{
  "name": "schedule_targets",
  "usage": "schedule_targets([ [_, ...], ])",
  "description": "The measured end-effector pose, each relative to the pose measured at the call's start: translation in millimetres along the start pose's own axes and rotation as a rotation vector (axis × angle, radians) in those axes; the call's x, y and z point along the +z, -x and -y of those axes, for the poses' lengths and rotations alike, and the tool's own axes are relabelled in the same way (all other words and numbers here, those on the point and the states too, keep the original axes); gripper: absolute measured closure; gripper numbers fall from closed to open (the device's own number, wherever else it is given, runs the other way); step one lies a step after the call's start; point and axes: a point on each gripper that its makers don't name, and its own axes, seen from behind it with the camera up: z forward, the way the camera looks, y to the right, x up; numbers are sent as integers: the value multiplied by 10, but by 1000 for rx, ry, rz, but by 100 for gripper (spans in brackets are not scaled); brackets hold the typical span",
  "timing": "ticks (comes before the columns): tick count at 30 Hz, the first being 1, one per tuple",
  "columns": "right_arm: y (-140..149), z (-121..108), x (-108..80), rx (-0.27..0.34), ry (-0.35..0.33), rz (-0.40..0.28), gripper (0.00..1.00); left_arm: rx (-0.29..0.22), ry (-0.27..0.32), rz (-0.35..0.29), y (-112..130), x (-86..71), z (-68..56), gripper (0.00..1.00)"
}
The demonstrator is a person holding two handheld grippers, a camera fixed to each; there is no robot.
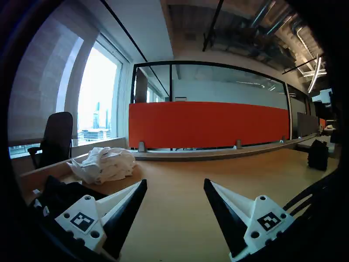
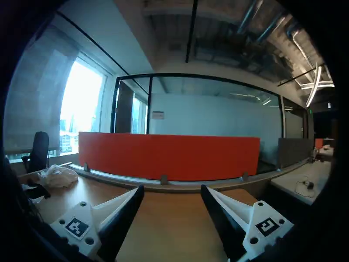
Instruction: Fold towel
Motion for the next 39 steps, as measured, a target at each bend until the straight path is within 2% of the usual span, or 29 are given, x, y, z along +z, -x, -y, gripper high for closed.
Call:
schedule_targets([
  [6,249,-195,14,31,28,-2,0,0,0,0,-7,-7,3,3],
  [14,650,-286,4,55,34,11,0,0,0,0,-9,-10,-1,4],
  [30,1389,-174,-1,68,6,31,0,0,0,1,-23,-18,2,3],
  [35,1500,-167,7,95,13,38,0,0,0,1,-27,-21,6,3],
  [39,1522,-184,-13,89,20,32,0,0,0,1,-28,-22,12,3],
])
